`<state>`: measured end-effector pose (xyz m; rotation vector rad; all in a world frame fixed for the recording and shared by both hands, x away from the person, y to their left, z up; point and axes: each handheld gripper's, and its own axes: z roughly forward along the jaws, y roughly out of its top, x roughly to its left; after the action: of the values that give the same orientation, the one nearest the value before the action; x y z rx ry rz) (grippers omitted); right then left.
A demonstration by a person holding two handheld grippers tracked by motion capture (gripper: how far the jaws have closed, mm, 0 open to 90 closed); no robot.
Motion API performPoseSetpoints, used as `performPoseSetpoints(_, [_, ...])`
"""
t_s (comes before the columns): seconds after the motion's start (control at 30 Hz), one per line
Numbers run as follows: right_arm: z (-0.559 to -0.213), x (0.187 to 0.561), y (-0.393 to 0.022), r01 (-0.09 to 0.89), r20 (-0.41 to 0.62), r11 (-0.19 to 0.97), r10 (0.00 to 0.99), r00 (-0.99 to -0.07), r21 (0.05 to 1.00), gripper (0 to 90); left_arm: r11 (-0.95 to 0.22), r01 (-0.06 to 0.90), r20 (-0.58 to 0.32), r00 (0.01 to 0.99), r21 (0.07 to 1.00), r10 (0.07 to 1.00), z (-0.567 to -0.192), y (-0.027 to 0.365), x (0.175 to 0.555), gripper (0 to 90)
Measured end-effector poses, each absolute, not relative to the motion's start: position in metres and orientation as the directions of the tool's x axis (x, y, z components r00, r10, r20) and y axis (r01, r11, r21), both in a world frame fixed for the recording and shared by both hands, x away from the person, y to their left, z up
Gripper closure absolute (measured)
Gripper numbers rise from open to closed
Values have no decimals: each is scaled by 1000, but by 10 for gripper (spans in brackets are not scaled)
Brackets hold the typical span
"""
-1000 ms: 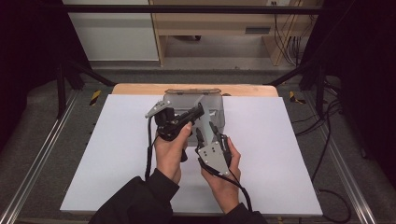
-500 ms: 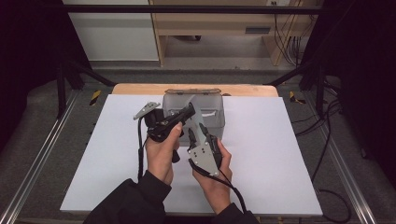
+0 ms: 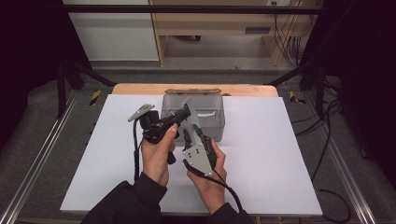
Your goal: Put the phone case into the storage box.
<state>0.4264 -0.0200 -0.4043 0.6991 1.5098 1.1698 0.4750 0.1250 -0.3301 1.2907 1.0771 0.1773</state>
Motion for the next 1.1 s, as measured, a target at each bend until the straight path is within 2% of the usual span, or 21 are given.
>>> performPoseSetpoints(0.6, [-406,430,-19,-139,-367,341,891,-268,930,647,336,467,-562,521,818,643,-340,123,474,819])
performPoseSetpoints(1.1, [-408,430,-20,-129,-378,356,889,-258,925,711,341,474,-569,509,812,646,-342,124,472,817])
